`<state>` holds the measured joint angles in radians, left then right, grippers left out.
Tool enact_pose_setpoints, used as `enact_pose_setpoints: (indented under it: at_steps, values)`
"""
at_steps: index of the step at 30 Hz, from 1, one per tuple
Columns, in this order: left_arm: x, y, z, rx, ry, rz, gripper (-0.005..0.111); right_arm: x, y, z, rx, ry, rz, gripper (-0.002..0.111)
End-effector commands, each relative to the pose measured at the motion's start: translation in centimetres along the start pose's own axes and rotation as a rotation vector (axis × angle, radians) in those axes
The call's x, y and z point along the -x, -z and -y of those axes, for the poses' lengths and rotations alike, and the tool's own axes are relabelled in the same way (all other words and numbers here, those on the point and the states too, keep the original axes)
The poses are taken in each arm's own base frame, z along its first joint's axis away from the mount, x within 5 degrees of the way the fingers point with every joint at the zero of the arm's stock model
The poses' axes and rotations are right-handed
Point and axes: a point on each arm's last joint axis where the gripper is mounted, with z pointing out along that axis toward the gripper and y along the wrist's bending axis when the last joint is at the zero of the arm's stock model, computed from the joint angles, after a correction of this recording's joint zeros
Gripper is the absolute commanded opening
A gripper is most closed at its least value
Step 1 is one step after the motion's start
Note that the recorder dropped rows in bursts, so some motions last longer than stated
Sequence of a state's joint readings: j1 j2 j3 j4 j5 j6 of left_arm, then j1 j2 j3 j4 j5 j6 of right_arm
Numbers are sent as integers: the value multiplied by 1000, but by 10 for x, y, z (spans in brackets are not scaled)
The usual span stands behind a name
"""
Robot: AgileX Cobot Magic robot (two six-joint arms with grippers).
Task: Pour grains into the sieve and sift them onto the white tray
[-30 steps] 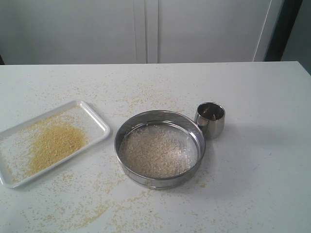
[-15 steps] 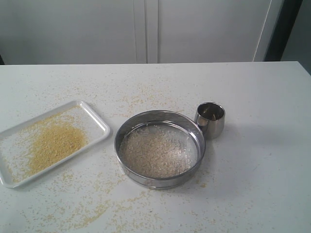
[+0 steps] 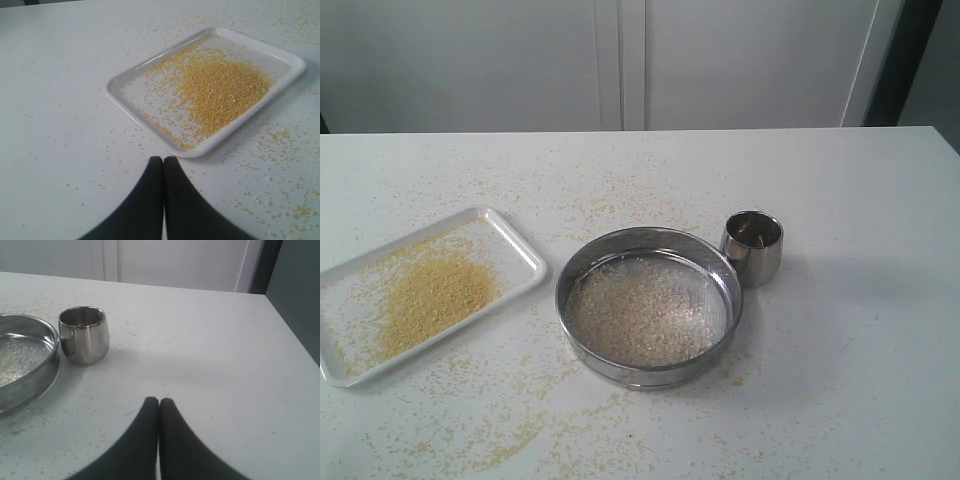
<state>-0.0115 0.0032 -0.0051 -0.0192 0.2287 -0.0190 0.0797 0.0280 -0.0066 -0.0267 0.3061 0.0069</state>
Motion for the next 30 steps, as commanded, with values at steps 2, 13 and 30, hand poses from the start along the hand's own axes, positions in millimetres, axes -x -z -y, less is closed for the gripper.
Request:
enact_pose_setpoints:
  at_steps: [2,13,30]
  values:
    - [-2,0,0,-2,10,-6,0,-2,0,0,-1,5,-6,0]
    - [-2,0,0,-2,10,-6,0,-2,0,0,-1,-8,-4,0]
    - [-2,0,0,-2,10,-6,0,-2,0,0,0,-12,-6,0]
